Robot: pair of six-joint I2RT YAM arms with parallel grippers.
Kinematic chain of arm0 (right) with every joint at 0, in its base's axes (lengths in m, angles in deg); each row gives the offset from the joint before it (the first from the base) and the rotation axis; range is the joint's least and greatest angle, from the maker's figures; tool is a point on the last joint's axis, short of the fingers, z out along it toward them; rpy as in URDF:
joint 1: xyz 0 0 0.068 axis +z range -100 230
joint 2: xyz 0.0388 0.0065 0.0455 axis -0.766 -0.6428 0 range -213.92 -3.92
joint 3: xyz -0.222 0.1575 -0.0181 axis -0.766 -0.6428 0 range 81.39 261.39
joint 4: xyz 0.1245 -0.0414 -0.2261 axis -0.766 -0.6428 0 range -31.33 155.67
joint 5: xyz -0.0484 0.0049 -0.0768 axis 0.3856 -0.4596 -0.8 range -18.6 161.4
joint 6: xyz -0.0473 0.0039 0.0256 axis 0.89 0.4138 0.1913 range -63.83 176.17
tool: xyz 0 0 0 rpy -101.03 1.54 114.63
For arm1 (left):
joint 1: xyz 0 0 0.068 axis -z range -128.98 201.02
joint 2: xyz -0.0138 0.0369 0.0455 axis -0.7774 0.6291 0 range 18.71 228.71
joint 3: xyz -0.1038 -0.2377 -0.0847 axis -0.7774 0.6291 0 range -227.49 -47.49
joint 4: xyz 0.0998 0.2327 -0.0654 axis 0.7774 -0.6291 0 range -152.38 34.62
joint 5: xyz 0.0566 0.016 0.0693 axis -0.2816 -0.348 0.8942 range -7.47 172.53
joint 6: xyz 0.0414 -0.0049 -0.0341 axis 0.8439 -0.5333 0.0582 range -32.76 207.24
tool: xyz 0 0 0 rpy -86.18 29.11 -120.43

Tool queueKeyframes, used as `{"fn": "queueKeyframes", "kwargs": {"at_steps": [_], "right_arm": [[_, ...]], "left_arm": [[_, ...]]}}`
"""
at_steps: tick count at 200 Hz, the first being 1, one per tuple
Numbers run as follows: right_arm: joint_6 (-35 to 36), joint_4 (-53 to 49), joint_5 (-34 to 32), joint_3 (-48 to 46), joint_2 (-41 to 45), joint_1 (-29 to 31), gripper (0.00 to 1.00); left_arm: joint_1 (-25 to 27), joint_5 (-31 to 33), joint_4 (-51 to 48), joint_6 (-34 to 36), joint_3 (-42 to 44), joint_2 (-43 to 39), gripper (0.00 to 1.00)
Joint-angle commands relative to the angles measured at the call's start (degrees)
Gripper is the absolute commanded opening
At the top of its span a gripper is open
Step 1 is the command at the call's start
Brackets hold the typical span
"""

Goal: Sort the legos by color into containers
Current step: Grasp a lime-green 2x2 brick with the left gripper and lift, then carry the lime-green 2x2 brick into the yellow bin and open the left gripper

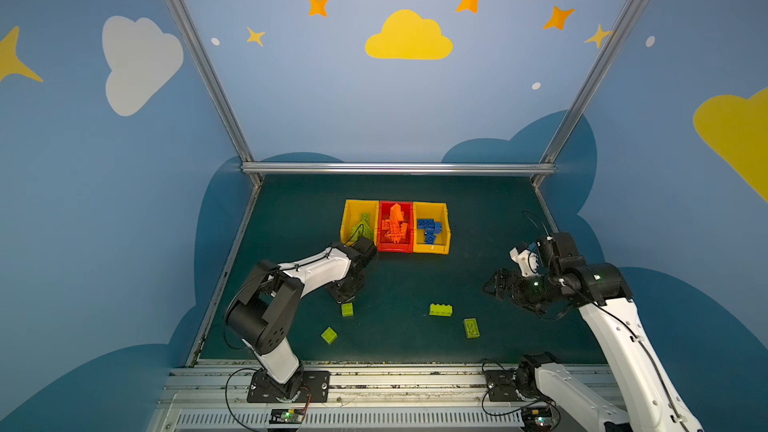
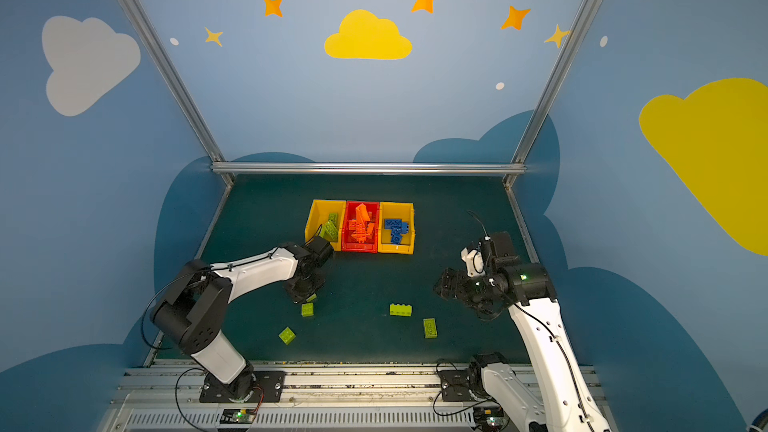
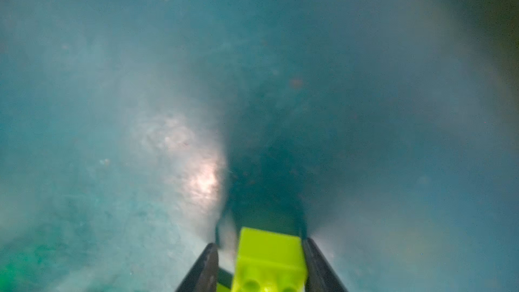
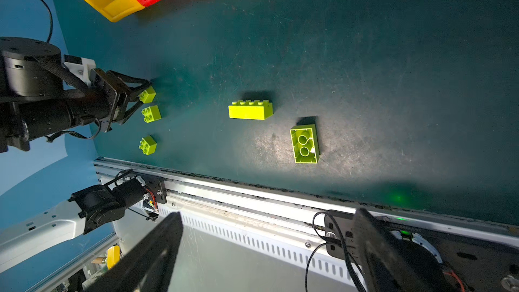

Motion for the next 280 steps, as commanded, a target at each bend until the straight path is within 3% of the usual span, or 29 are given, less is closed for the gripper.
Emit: {"fn": "queueKeyframes", "kwargs": {"at_steps": [1, 16, 38, 93, 174, 237, 259, 280], "right_arm": [[-1.0, -0.5, -0.4, 1.3, -0.9, -0.2, 0.92], [-1.3, 0.0, -0.4, 1.5, -1.5, -0.2, 0.92], [-1.6, 0.9, -0.2, 1.7, -2.6, -0.2, 0.92], [-2.3, 3.8, -0.3, 3.5, -6.3, -0.2, 0.92], [-4.2, 4.0, -4.0, 4.8, -6.8, -0.2, 0.92], [-6.5, 4.1, -5.5, 6.6, -8.1, -0.2, 0.92], [-6.5, 4.4, -5.9, 8.0, -9.5, -0.2, 0.92], [-6.6, 5.0, -5.7, 9.2, -10.7, -0.2, 0.92]], "left_arm": [[-0.4, -0.5, -0.6, 2.1, -0.3, 1.0, 0.29], [-0.4, -0.2, -1.8, 3.1, -1.8, 1.3, 0.21], [-0.5, 1.4, -4.8, 5.2, -5.7, 1.3, 0.18], [-4.9, 3.4, -11.1, 13.1, -22.5, 4.3, 0.17], [-11.8, 2.6, -17.1, 22.3, -53.5, 24.1, 0.19], [-15.3, -0.3, -23.7, 25.2, -77.5, 38.7, 0.24], [-15.8, -2.7, -26.2, 25.8, -85.1, 42.6, 0.36], [-16.0, -4.8, -26.2, 25.9, -86.1, 42.9, 0.44]]}}
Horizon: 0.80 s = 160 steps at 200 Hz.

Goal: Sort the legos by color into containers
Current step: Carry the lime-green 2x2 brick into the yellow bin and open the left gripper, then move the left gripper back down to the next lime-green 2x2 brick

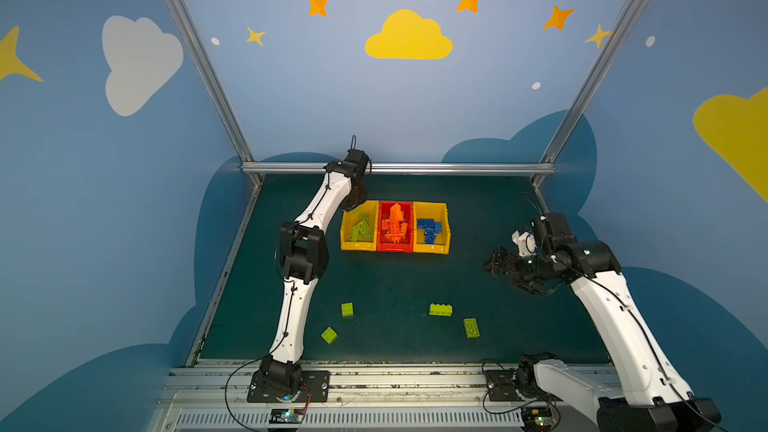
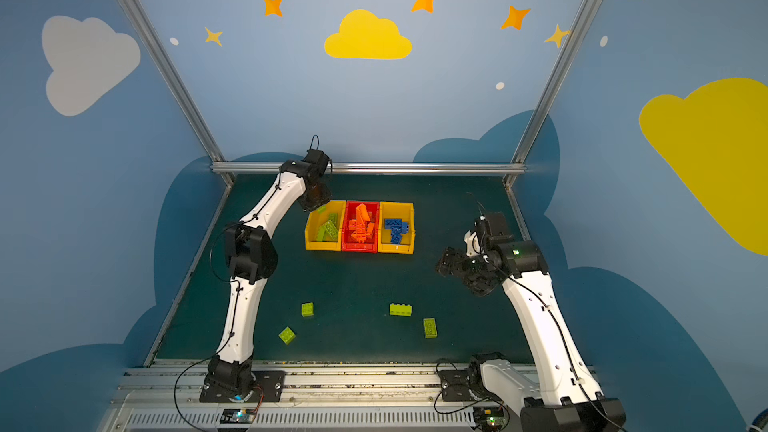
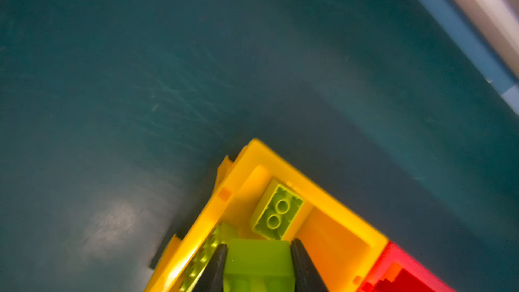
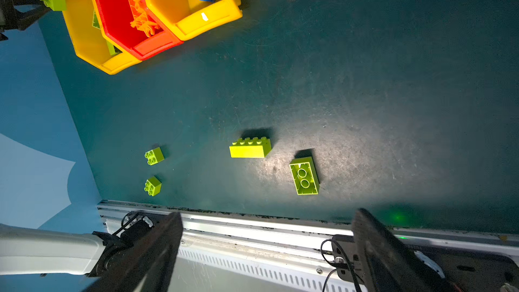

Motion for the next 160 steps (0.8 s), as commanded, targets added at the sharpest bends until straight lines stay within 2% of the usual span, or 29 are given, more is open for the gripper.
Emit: {"fn": "queueKeyframes", "kwargs": {"at_steps": [1, 20, 52, 116, 160], "right_arm": [[-0.5, 0.5, -0.8, 2.2, -1.2, -0.2, 0.92], [-0.5, 1.2, -0.3, 2.8, -2.2, -0.2, 0.92], [-0.4, 2.0, 0.7, 2.6, -2.5, -0.2, 0.92], [1.2, 1.9, 4.6, -1.5, 0.2, -0.1, 0.92], [3.3, 0.8, 7.1, -4.6, 3.6, 0.0, 0.92]], "left_arm": [[-0.1, -2.9, -4.0, 1.2, -2.0, 0.3, 0.44], [-0.1, -3.8, -2.4, 1.0, 1.7, -2.1, 0.48], [-0.1, -4.6, 2.8, -0.2, 14.6, -11.0, 0.49], [1.0, -3.0, 13.2, -2.5, 54.0, -35.6, 0.47], [7.7, -1.2, 17.1, -1.6, 77.1, -51.3, 0.46]]}}
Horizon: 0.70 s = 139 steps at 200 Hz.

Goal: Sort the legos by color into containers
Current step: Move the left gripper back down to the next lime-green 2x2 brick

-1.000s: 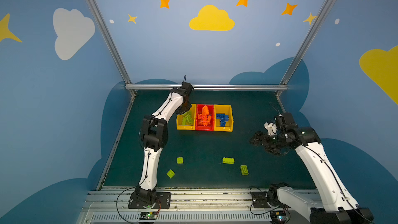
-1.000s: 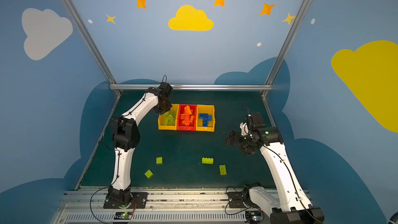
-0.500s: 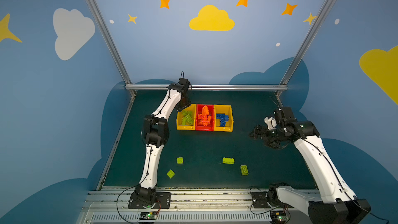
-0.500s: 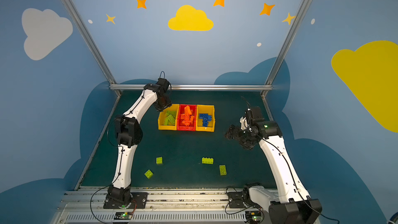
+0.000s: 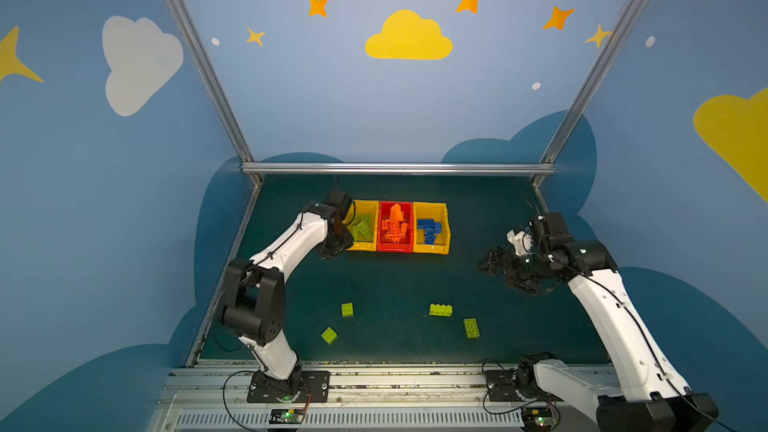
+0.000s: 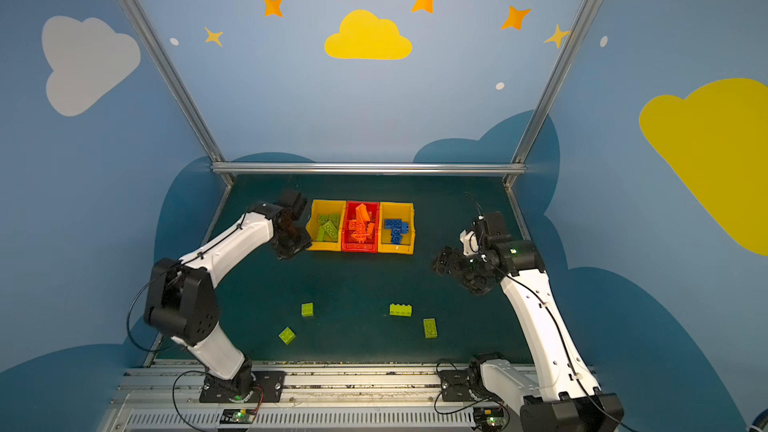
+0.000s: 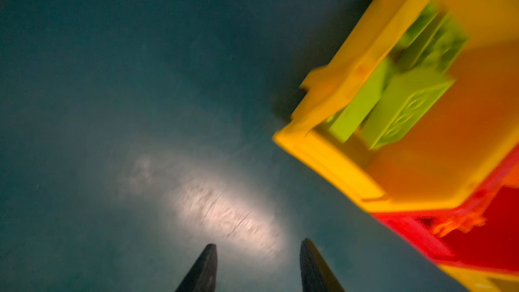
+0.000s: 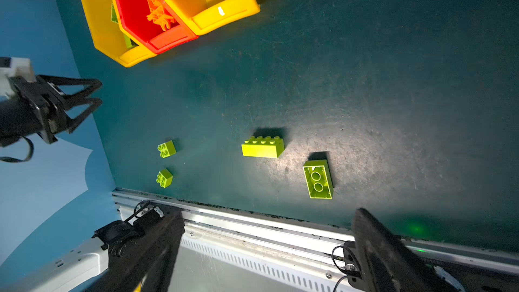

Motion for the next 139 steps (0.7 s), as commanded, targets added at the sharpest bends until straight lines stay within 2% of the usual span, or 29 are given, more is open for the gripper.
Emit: {"fn": "queueKeyframes", "kwargs": {"at_steps": [1, 26, 64, 105, 139], "right_arm": [[1.9, -1.3, 2.5, -1.6, 2.5, 0.0, 0.92], [2.9, -2.4, 3.9, -3.6, 4.9, 0.1, 0.92], [4.0, -4.4, 6.5, -5.3, 8.2, 0.4, 0.92], [3.1, -5.6, 9.7, -6.5, 12.0, 1.7, 0.92], [2.0, -7.3, 9.1, -7.8, 15.3, 2.7, 0.92]], "left_arm": [[4.2, 2.1, 2.6, 0.4, 8.6, -5.9, 0.46], [10.0, 4.4, 2.5, -0.7, 16.1, -11.5, 0.45], [17.9, 7.3, 3.2, -5.1, 22.7, -17.7, 0.45], [20.6, 7.8, 5.2, -6.7, 26.0, -19.0, 0.45], [21.7, 7.6, 7.5, -6.7, 27.3, -17.3, 0.45]]}}
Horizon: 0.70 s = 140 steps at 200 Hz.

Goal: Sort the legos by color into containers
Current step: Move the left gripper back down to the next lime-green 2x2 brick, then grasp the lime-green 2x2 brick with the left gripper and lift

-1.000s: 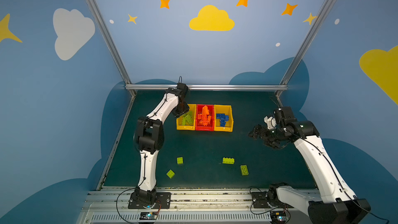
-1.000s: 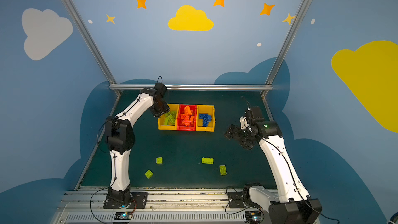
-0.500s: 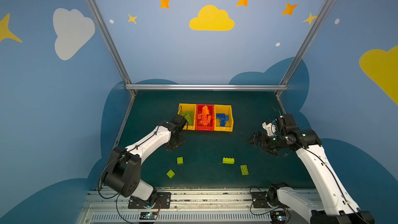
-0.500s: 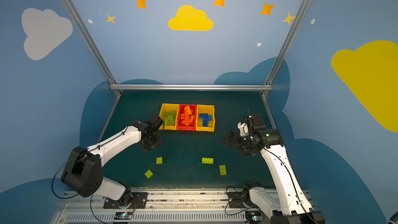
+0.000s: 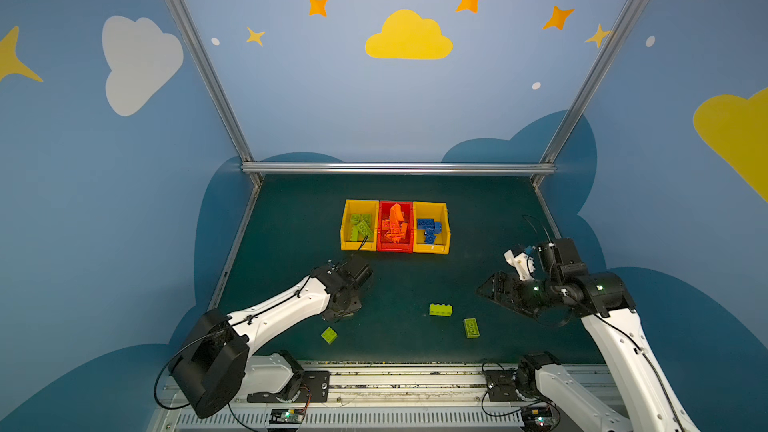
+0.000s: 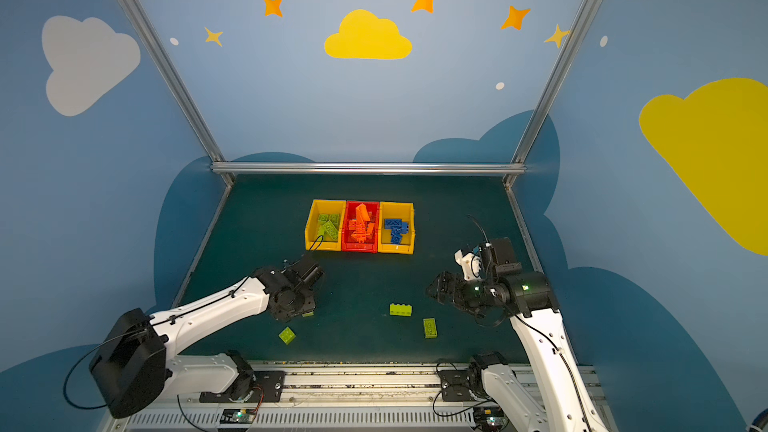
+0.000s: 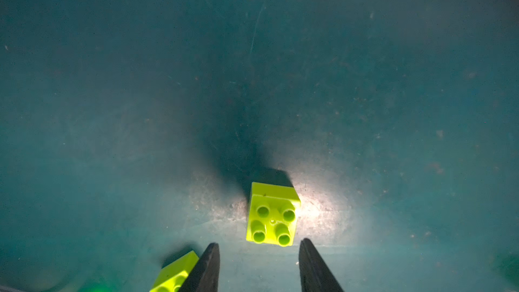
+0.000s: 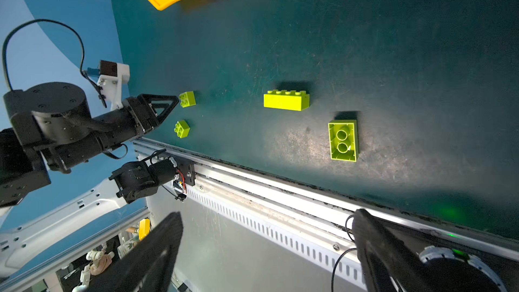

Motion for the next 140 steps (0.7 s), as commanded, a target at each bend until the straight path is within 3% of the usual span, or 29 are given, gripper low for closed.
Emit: {"fn": "queueKeyframes", "kwargs": {"at_steps": [1, 109, 123, 140], "right_arm": [[-0.7, -2.7, 0.8, -0.9, 2.1, 0.7, 0.92], [-2.9, -3.9, -2.1, -0.8, 4.1, 0.9, 0.92], [-3.0, -3.8, -2.3, -0.7, 3.9, 1.0, 0.92], [-2.9, -3.6, -2.6, -0.7, 3.2, 0.9, 0.92]], "left_arm": [[0.6, 1.1, 2.2, -0.8, 1.1, 1.1, 0.45], [0.8, 0.6, 5.5, 1.8, 0.2, 10.7, 0.44], [0.9, 0.7, 5.4, 2.0, -0.3, 11.4, 0.40], [0.8, 1.5, 4.5, 2.3, -1.9, 12.0, 0.27]]}}
